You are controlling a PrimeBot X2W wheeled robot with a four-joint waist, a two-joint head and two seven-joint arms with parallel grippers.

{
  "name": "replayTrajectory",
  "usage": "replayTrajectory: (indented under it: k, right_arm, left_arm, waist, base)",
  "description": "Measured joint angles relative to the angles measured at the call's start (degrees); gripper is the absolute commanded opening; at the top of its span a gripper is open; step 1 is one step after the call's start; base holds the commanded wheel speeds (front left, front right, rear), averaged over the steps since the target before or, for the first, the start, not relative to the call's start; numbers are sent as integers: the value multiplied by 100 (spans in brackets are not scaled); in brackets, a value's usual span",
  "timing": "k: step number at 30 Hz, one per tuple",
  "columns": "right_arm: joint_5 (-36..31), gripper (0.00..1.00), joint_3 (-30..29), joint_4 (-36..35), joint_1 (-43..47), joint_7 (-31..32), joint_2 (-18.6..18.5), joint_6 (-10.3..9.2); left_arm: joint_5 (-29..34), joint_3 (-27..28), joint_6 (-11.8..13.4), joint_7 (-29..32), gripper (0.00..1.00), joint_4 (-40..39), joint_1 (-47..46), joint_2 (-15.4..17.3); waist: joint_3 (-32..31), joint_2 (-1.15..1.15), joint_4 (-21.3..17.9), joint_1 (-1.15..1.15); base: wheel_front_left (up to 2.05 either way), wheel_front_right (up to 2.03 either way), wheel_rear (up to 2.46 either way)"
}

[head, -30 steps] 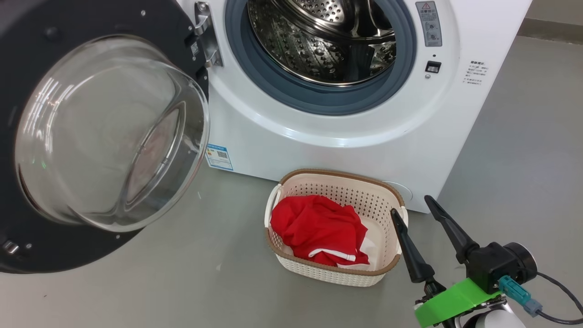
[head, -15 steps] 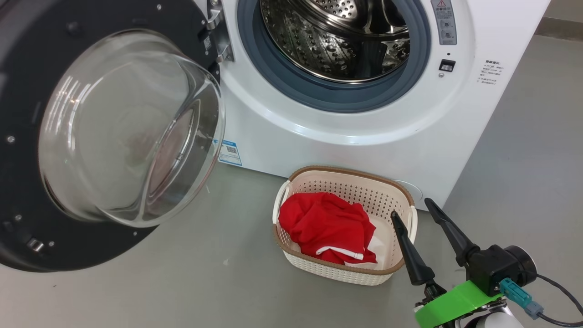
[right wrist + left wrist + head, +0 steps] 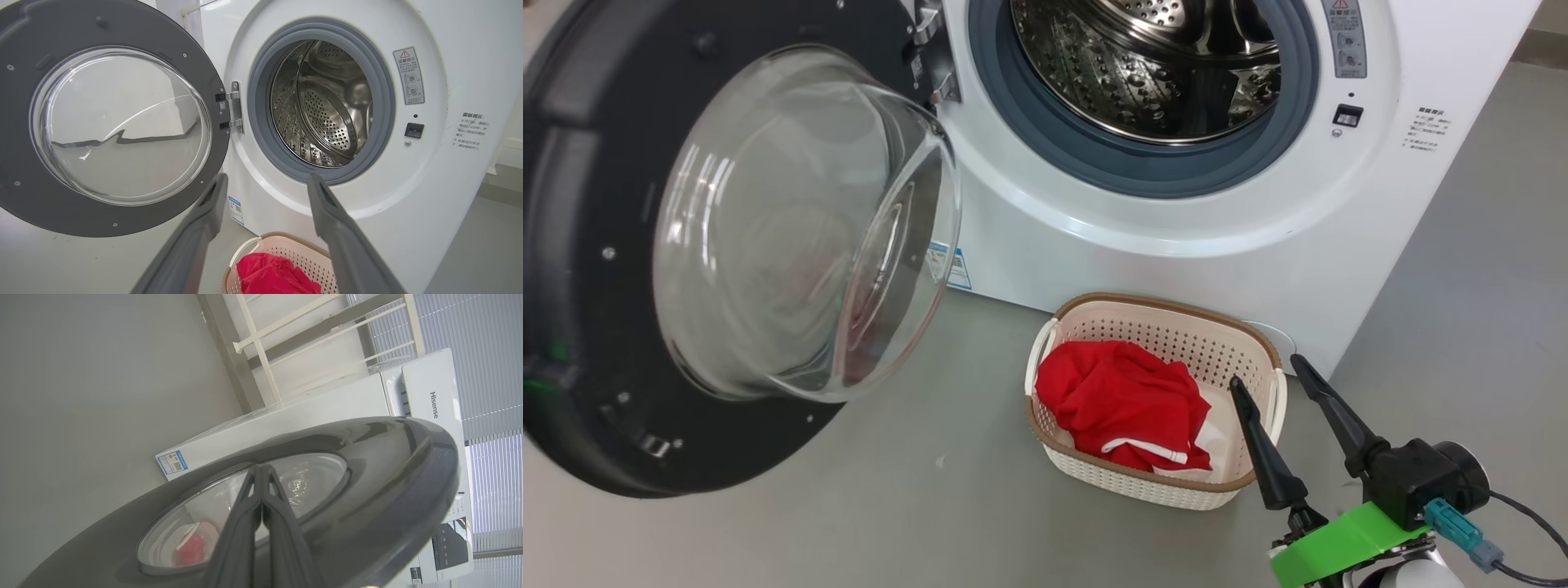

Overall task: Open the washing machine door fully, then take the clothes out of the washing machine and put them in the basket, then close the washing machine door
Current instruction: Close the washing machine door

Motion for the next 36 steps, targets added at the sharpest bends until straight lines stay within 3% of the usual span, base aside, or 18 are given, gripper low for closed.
replayTrajectory:
  k: [12,29,36]
  right_arm:
    - [49,100,-22,29,44,-32,0,0]
    - [255,100,-34,14,43,-48,0,0]
    - [355,100,-45,1,41,-48,1,0]
  left_arm:
    - [-363,-9,8,516,0,-1305,748,-553]
    - [-742,-240,534,878,0,-3438,1806,-1775]
    - [-1087,-374,790,858,0,-4023,2101,-1933]
  waist:
    - [-19,0,74,0]
    - [97,0,-122,0]
    - [119,0,-318,0]
  base:
    - [0,0,0]
    - [0,0,0]
    - [0,0,0]
